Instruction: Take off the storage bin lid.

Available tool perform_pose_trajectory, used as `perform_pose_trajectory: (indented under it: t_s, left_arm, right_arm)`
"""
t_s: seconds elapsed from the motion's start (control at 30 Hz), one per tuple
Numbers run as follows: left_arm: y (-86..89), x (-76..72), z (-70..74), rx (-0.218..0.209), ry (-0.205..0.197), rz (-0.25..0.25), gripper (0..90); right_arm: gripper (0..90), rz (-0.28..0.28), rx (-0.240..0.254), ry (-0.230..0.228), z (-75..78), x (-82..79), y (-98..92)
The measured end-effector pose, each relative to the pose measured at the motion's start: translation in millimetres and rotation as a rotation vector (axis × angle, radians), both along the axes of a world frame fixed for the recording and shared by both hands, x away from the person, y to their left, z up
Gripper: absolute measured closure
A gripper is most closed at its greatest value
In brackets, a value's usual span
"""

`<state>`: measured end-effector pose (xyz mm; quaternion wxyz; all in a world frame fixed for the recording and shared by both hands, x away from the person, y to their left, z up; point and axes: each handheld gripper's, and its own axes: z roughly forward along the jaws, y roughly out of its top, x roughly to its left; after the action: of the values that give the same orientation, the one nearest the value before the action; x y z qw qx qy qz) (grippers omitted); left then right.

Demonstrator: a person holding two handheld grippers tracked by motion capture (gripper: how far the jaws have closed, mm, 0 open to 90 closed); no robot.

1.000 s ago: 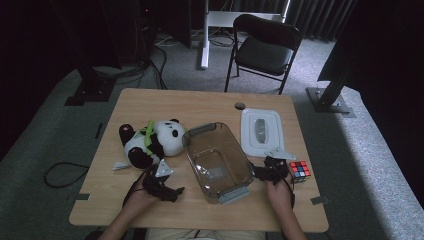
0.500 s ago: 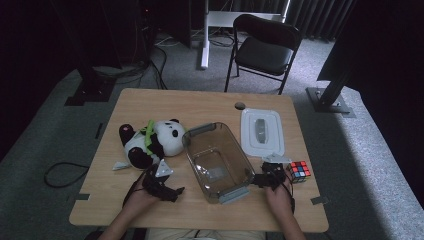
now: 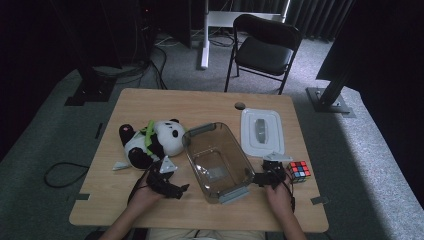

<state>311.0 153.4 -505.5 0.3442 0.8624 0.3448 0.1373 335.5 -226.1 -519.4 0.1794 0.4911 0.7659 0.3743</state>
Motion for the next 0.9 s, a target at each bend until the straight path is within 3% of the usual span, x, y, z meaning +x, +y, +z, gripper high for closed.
perform_pose_trajectory:
  t_s: [0.2,0.43,0.53,0.9]
  left_arm:
    - [-10.6,12.6,10.7,0.028,-0.037,0.063,0.9]
    - [-20.8,21.6,12.5,0.041,-0.032,0.063,0.9]
    - [-22.8,24.3,12.1,0.035,-0.029,0.062,0.8]
    - [-27.6,34.7,14.9,0.039,-0.035,0.067,0.9]
  right_arm:
    - [12.2,0.039,0.015,-0.013,4.2,-2.2,1.3]
    - [12.2,0.048,0.022,-0.007,5.0,-3.8,-0.1]
    - [12.2,0.080,0.052,-0.008,6.1,-5.4,-0.2]
    - [13.4,0.118,0.067,-0.012,7.3,-9.6,-0.2]
